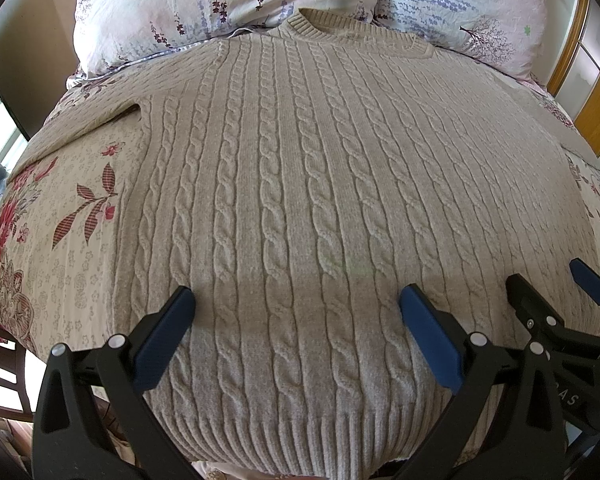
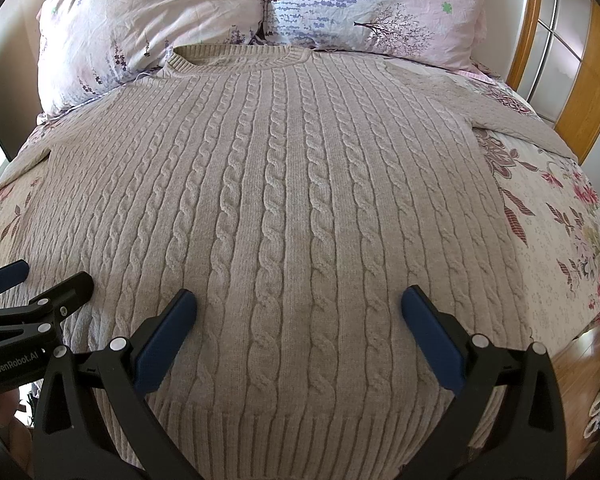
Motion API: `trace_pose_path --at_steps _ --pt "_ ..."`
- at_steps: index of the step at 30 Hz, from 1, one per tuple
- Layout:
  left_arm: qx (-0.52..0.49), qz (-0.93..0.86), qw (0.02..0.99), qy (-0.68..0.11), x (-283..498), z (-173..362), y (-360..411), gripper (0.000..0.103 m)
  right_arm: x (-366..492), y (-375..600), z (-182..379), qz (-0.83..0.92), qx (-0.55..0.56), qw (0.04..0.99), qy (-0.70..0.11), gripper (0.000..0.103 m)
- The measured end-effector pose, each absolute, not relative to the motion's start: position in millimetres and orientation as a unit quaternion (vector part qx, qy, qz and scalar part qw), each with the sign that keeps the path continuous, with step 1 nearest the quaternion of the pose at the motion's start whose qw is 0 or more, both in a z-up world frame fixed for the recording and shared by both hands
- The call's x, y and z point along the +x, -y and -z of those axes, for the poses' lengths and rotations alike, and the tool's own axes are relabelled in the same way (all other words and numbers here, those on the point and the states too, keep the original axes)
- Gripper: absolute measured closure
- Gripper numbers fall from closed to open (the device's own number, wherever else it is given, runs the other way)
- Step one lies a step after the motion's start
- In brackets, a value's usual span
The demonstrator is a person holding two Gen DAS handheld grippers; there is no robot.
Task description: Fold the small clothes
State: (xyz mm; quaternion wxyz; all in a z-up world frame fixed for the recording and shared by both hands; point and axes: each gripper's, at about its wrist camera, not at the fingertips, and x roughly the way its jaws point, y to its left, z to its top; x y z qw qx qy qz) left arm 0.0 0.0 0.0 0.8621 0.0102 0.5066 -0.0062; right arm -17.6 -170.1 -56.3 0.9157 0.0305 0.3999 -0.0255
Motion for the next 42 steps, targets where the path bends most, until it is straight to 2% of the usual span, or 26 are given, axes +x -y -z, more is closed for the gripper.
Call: trace_pose_path --at_steps 28,42 --pt "0.027 0.02 0.852 -0.523 10.4 -0.7 1.6 0.002 -16.5 169.4 59.4 0.003 0.017 0.92 -0.391 0.001" --pt "0.052 0.017 0.86 -0.507 51.1 -8.8 -0.8 0.002 -0.7 187.6 50.8 -0.028 0.017 0.933 -0.359 0.001"
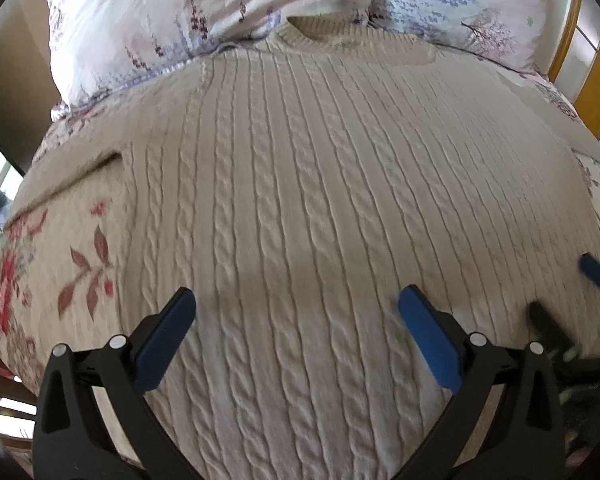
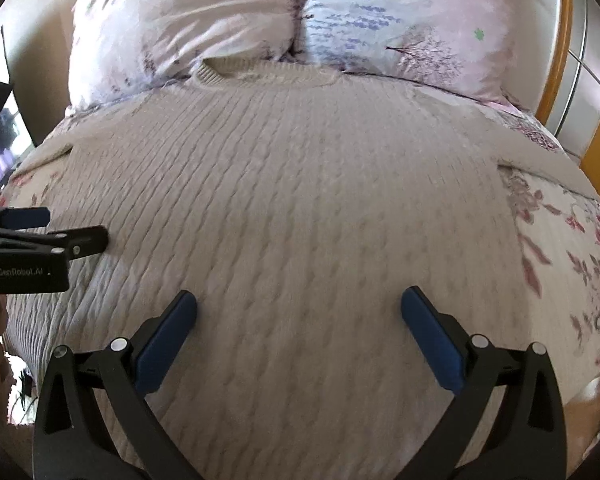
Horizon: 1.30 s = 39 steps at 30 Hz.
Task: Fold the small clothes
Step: 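Grasp the sweater sleeve cuff with the right gripper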
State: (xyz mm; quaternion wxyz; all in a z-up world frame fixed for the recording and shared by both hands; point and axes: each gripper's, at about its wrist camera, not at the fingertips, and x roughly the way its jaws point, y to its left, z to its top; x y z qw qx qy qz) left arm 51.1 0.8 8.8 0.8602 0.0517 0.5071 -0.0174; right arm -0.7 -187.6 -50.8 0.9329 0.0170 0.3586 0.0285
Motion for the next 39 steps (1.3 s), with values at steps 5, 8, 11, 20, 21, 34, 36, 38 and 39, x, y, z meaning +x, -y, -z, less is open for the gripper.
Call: trace_pose_path --at_steps 5,8,11,20,21,34,36,38,39 --pt "0.035 0.024 0.866 -0.499 70.9 -17.5 -12.1 0.002 32.7 286.5 14.0 0.028 0.145 0.935 -0.321 0.002" --pt "0.005 0.044 0.864 -0.501 80.5 -21.1 -20.7 0.002 53.5 356.5 6.5 0.068 0.237 0.914 -0.321 0.017" --pt "-0.008 0.052 0.87 -0.491 88.4 -27.1 -26.4 0.002 71.1 417.3 11.3 0.098 0.324 0.884 -0.323 0.028" --pt "0.027 0.047 0.88 -0.472 119.3 -31.7 -21.2 0.002 95.3 497.6 53.0 0.145 0.474 0.805 -0.325 0.043" --pt "0.025 0.049 0.879 -0.473 121.9 -30.6 -21.6 0.002 97.5 499.6 53.2 0.146 0.475 0.806 -0.322 0.043" --pt "-0.039 0.07 0.869 -0.489 149.2 -14.6 -32.8 0.002 98.8 546.7 61.0 0.212 0.478 0.805 -0.281 0.088" --pt "-0.053 0.079 0.868 -0.486 151.6 -13.9 -34.9 0.002 101.5 541.6 55.3 0.212 0.46 0.817 -0.277 0.092" --pt "-0.076 0.096 0.869 -0.479 152.4 -14.3 -38.4 0.002 100.5 531.5 40.5 0.208 0.429 0.84 -0.26 0.092" --pt "-0.084 0.103 0.87 -0.475 152.2 -15.1 -39.4 0.002 100.5 527.2 34.7 0.204 0.419 0.847 -0.255 0.092"
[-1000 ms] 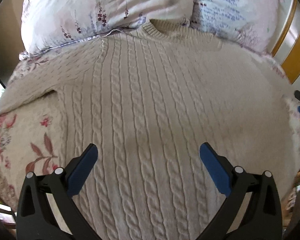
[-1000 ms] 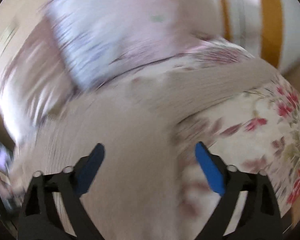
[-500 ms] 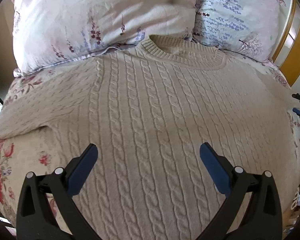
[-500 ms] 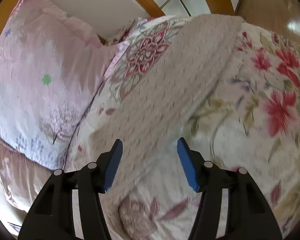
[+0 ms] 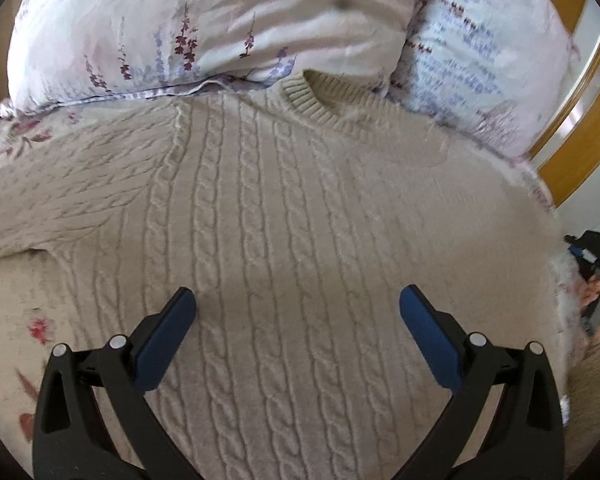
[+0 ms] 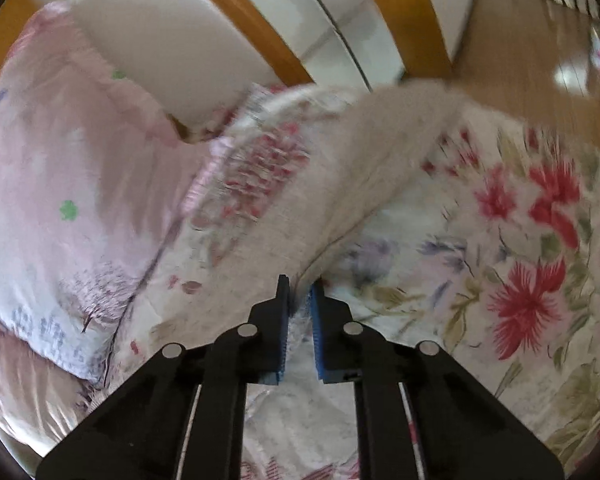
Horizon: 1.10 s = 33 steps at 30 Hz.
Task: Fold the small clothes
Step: 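Grasp the sweater sleeve cuff with the right gripper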
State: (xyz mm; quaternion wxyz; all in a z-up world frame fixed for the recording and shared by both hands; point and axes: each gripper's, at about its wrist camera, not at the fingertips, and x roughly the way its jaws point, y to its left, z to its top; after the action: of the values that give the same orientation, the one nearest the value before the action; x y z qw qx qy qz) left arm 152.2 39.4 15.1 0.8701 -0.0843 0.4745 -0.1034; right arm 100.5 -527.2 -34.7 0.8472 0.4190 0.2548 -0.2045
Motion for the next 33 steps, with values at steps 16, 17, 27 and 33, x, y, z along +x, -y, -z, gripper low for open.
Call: trace_pose_path --at_steps 16,17,27,33 --pt "-0.131 0.11 0.873 -0.458 157.6 -24.9 -55.8 0.002 141.8 299.0 13.8 -0.099 0.264 0.897 -0.34 0.093" --pt "-0.141 0.111 0.87 -0.459 157.2 -24.8 -58.1 0.002 144.1 293.6 19.1 -0.095 0.259 0.895 -0.35 0.093" --pt "-0.168 0.132 0.863 -0.457 153.4 -27.1 -69.2 0.002 130.4 337.2 15.5 -0.031 0.359 0.875 -0.324 0.04" --pt "-0.195 0.144 0.856 -0.457 150.7 -28.1 -78.8 0.002 141.6 354.3 8.0 0.09 0.331 0.885 -0.314 0.082"
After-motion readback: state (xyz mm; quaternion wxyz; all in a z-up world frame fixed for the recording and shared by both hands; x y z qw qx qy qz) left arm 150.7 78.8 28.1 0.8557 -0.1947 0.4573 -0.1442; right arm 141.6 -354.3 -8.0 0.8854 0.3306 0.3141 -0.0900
